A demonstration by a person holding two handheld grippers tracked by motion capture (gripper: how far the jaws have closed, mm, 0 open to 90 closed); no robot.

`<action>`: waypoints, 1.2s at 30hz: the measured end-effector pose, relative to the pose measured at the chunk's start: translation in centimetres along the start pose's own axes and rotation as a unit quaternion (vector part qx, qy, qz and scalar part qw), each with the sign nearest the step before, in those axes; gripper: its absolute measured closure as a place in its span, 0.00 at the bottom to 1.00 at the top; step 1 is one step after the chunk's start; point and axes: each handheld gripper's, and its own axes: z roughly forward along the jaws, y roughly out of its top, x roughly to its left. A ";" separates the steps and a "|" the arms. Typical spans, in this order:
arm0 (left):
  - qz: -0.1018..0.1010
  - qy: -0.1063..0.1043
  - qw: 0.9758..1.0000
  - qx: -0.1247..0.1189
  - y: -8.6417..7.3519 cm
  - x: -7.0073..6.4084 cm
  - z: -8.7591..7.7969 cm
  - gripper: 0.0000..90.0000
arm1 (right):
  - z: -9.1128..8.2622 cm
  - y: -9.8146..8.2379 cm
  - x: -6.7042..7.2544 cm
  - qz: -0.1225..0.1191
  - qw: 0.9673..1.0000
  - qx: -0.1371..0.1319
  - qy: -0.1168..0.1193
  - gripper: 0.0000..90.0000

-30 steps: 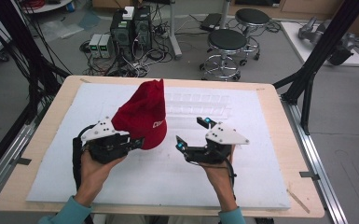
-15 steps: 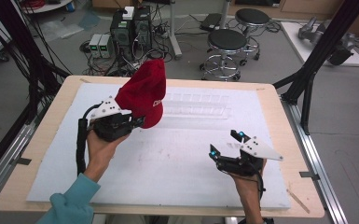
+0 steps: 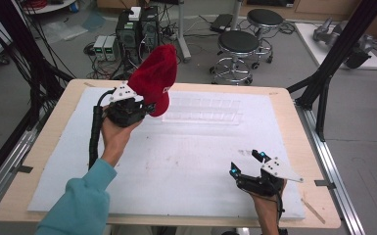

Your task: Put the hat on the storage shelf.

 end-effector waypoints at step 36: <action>-0.012 0.069 0.996 0.046 -1.2 -0.1 6.9 0.95 | 0.7 -2.3 0.2 0.002 0.998 -0.060 -0.011 0.12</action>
